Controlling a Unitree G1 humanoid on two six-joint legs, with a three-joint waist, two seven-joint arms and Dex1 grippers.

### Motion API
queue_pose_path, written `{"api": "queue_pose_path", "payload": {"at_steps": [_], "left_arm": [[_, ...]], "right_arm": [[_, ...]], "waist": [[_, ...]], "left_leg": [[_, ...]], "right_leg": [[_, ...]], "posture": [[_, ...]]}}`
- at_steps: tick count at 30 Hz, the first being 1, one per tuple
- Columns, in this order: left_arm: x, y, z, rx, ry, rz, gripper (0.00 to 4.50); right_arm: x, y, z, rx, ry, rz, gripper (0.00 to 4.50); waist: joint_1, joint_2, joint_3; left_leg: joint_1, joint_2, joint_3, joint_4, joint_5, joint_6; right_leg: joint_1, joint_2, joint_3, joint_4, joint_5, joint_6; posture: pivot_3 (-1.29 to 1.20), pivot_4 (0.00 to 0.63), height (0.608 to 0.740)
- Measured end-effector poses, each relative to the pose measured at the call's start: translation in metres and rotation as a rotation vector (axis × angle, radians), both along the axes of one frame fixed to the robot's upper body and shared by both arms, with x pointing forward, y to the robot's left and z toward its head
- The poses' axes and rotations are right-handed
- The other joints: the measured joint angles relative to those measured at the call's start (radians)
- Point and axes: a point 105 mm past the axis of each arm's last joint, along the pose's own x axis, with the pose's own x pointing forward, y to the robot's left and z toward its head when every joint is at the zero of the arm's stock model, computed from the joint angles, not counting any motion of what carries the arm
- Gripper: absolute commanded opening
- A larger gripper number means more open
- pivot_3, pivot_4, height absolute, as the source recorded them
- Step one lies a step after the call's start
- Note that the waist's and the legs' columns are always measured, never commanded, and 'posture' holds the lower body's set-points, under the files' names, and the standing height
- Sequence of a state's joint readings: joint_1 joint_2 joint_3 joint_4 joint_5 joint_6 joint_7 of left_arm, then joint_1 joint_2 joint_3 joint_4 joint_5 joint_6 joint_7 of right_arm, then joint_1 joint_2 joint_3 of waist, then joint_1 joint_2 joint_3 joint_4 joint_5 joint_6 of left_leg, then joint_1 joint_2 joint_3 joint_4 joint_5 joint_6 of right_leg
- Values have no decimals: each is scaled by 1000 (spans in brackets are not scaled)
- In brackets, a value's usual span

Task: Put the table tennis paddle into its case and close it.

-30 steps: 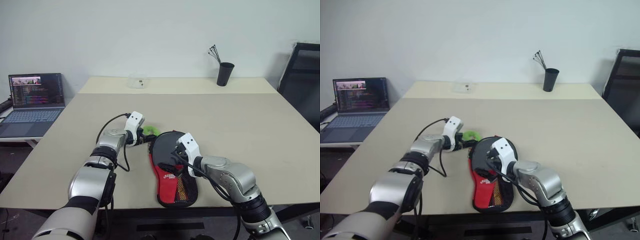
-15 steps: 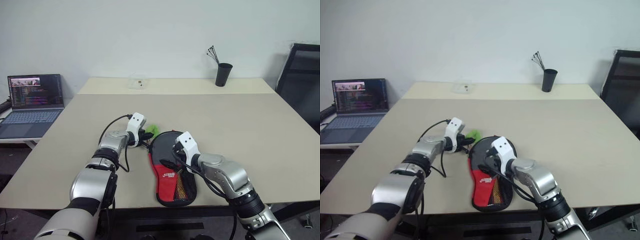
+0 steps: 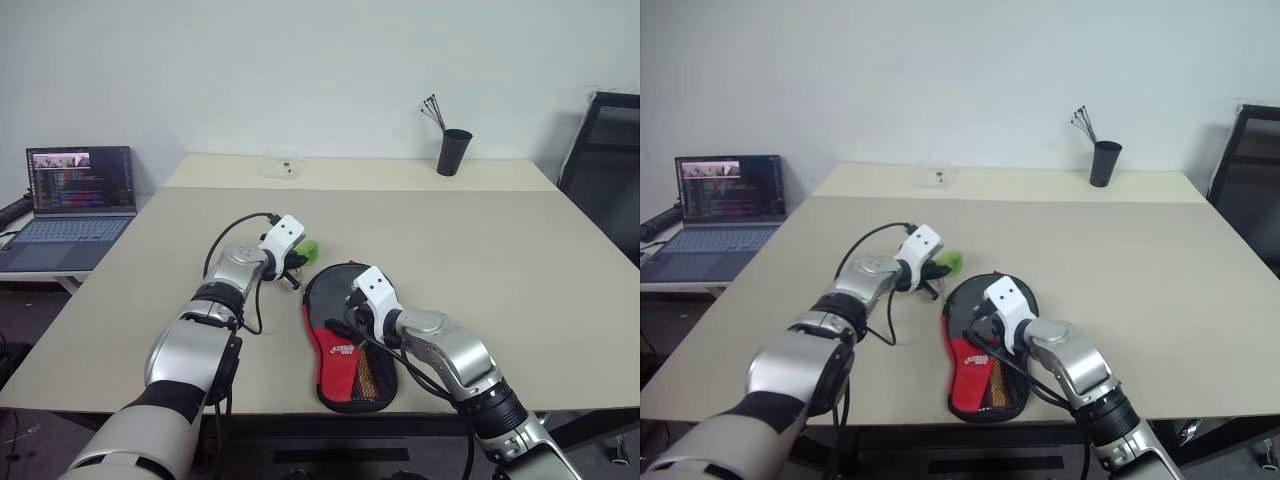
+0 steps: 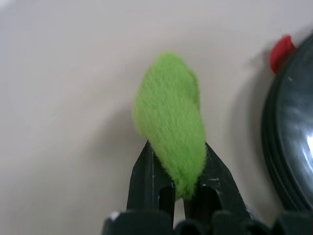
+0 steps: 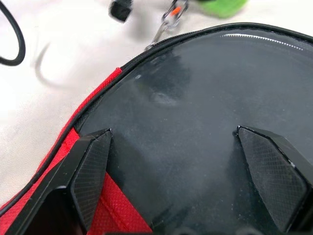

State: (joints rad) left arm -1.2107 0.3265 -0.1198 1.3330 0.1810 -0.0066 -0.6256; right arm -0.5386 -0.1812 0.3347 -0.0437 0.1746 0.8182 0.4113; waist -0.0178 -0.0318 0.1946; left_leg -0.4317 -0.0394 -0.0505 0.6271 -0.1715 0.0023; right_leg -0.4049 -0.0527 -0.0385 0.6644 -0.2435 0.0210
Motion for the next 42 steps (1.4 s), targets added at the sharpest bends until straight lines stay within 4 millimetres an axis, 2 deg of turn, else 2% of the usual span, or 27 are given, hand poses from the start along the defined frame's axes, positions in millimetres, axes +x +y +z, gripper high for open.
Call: {"api": "queue_pose_path", "payload": {"at_steps": [12,17,24,29,34,42], "left_arm": [[4,-53,0,187,-192,-73,33],[0,-83,6,256,-265,-168,33],[-5,-107,12,367,-348,-279,33],[-14,-137,18,442,-435,-402,33],[-27,-167,23,444,-492,-513,33],[-46,-195,17,415,-492,-646,33]], "right_arm": [[-12,-7,-5,-15,0,-29,4500],[-15,-7,-6,-14,-2,-48,4500],[-18,-7,-7,-8,-1,-58,4500],[-19,-4,-7,3,-2,-66,4500],[-20,-4,-7,4,-2,-67,4500],[-20,-4,-7,4,-3,-68,4500]], "waist": [[15,-1,0],[16,-1,-1],[16,-1,-1],[16,-1,-1],[16,-1,-1],[16,-1,-1]], "left_leg": [[0,0,0,0,0,0],[0,0,0,0,0,0],[0,0,0,0,0,0],[0,0,0,0,0,0],[-1,0,0,-1,0,0],[-1,0,0,0,0,0]], "right_leg": [[0,0,0,0,0,0],[0,0,0,-1,0,0],[0,0,-1,-1,0,1],[1,0,-1,-2,0,1],[0,-1,-1,-2,0,1],[0,-1,-1,-2,-1,1]], "posture": [[0,150,740],[0,150,740],[0,150,740],[0,150,740],[0,150,740],[0,150,740]]}}
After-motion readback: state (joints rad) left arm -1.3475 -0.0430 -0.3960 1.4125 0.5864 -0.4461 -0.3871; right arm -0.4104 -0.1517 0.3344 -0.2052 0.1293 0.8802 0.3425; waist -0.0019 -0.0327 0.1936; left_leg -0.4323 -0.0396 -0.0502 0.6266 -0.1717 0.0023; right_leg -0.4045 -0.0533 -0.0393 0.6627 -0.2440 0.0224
